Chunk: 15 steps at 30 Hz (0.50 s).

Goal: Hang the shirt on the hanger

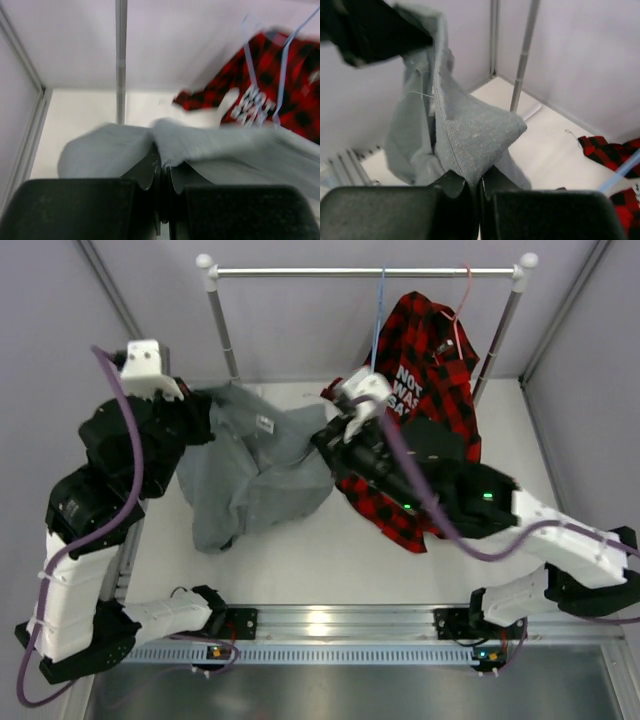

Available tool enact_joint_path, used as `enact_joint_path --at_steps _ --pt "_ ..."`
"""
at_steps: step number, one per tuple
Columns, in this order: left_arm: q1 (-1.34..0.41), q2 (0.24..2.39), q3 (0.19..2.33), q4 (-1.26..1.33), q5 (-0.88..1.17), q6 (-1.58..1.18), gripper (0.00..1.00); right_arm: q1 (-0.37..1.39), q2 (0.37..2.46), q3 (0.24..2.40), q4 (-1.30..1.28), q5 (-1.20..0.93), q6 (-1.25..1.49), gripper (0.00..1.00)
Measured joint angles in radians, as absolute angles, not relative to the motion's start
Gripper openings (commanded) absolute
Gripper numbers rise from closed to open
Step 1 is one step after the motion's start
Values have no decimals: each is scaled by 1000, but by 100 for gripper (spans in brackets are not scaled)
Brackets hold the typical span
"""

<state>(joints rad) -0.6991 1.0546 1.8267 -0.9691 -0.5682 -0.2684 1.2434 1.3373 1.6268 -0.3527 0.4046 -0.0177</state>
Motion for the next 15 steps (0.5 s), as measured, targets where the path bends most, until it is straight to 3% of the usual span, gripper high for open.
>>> enact_joint_path --at_steps 3,6,10,15 --pt "-699 1144 2006 -870 -578 -203 0 1419 1386 2081 -550 694 22 0" --pt "-721 1119 1917 -704 -489 -165 0 1546 1413 2207 -641 929 59 0" --pt "-711 984 1525 -574 -478 -183 0 1559 1427 2094 -797 1079 193 0" --pt "-703 894 1069 -509 -545 -306 0 1431 1417 1641 -918 1000 439 0"
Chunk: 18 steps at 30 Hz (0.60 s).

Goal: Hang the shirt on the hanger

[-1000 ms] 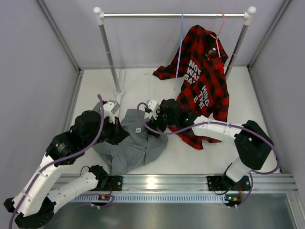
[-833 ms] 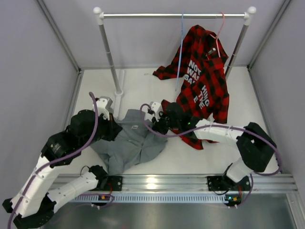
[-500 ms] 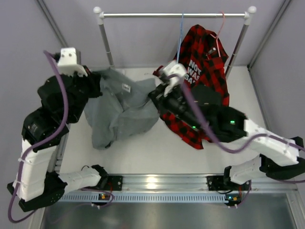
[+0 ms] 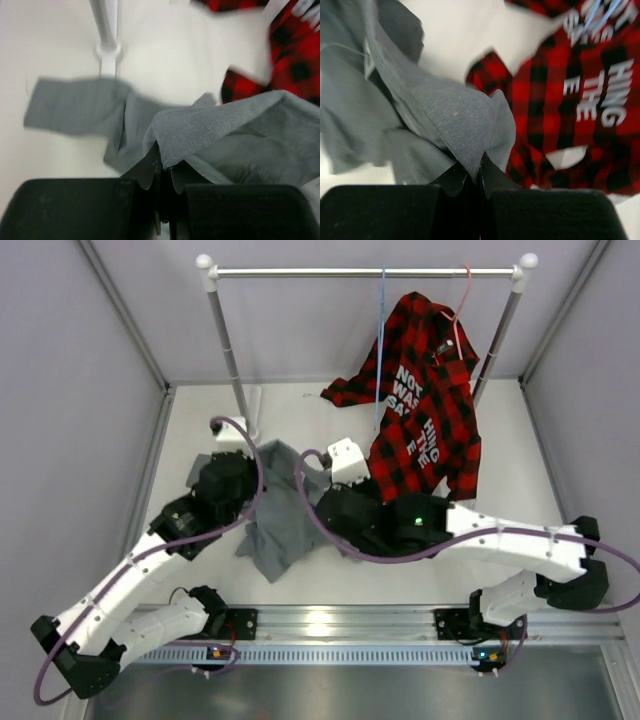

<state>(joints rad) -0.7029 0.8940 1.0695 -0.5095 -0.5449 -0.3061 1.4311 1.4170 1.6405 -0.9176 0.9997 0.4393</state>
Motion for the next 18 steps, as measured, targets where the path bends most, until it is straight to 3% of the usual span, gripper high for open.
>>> enact_joint_path --at_steps 4,8,9,10,13,18 --pt "-704 874 808 -511 -604 -459 0 1398 1406 1319 -935 905 601 0" --pt "-705 813 761 -628 -731 -660 0 1471 1392 1107 -696 772 655 0" --pt "-706 776 762 -648 -764 -707 0 1489 1393 1069 -605 726 657 6" --pt "-707 736 765 -669 -795 -746 0 1505 1399 1042 -513 678 659 30" --pt "-704 641 791 -725 -901 -816 0 1552 1427 1027 -329 548 636 65" --pt "-701 614 844 -741 -962 -833 0 1559 1308 929 -216 443 556 81"
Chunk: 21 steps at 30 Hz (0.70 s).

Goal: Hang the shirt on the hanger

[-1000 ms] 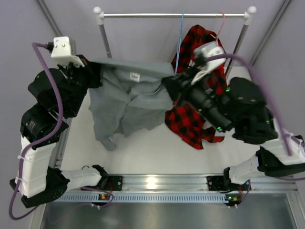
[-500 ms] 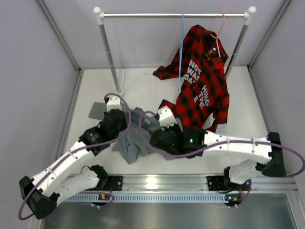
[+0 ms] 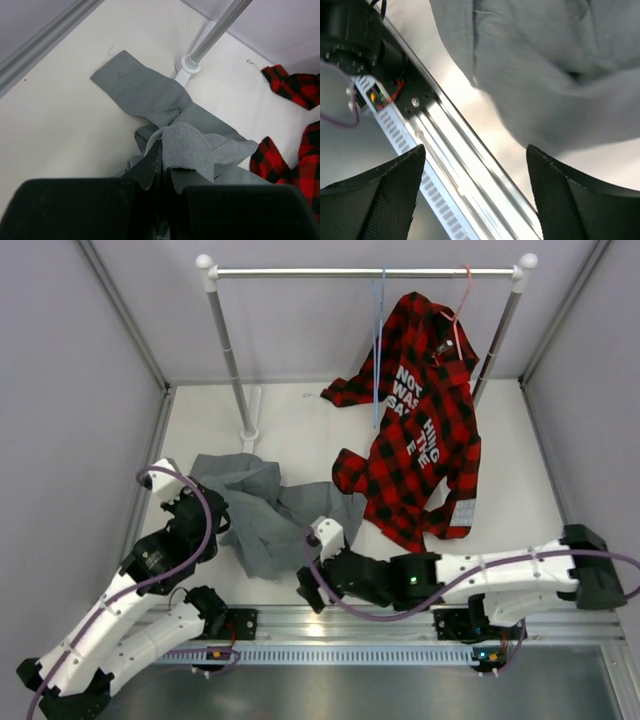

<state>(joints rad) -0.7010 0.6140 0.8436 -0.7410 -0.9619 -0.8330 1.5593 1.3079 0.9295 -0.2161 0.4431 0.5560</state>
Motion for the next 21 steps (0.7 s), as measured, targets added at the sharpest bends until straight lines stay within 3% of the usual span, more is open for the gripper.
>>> enact_joint_path --at_steps 2,6,9,12,17,21 --pt "-701 623 844 -763 -964 -837 0 1544 1185 884 -251 408 503 86" --pt "-701 633 844 -792 -962 -839 0 1498 955 877 -322 393 377 88" --pt "-701 634 850 -804 -953 -838 0 1350 866 870 -340 344 269 90" --pt "-701 641 863 -813 -937 -834 0 1238 910 849 -341 266 157 94" --pt "-701 671 889 -817 -907 -815 0 1223 1151 852 -342 79 -27 95" --pt "-701 679 900 -817 -888 -797 0 1199 1279 893 -346 -54 -125 91"
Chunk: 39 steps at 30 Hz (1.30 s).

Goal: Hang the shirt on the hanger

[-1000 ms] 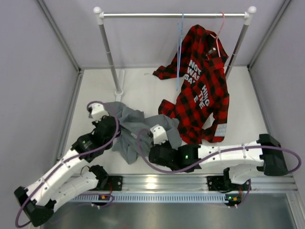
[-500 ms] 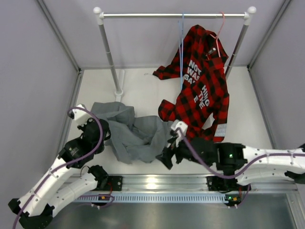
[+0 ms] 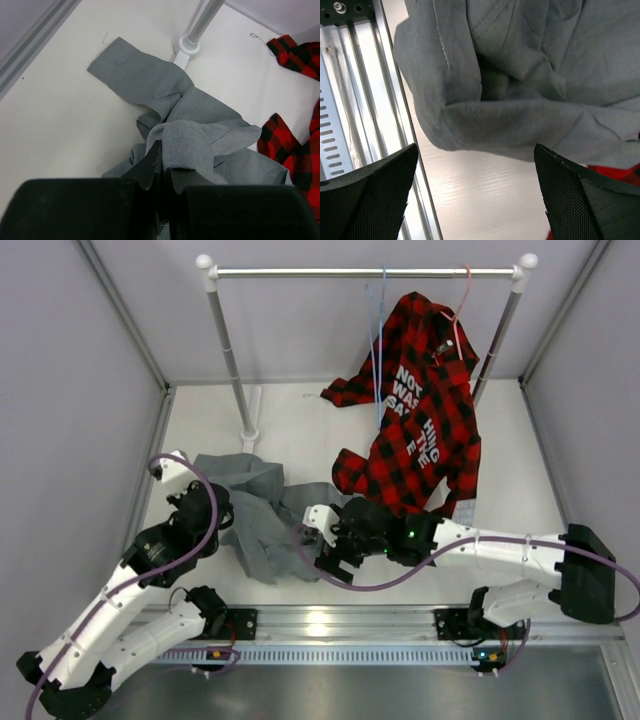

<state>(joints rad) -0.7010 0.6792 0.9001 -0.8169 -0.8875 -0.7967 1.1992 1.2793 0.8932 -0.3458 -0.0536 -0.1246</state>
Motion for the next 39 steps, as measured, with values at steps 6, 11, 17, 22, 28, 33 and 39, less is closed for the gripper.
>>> enact_joint_path --at_steps 6,11,17,22,28,33,39 --pt "-701 686 923 -824 -868 -775 0 1175 1336 925 -286 -125 -167 88" --pt "-701 708 937 -825 -853 -762 0 1175 1344 927 -223 -117 -190 36" --pt "-701 728 955 -827 -855 -759 0 1177 1354 933 -217 -74 -179 0" --pt "-701 770 1031 -848 -877 -763 0 1237 1216 945 -320 123 -92 0" --pt "-701 797 1162 -855 -934 -814 0 1505 1179 1339 -626 484 63 0" --pt "-701 789 1227 -854 -997 -875 0 1715 1336 1723 -797 795 215 0" --pt "-701 786 1231 -892 -1063 -941 0 1742 1544 1735 -922 949 440 0"
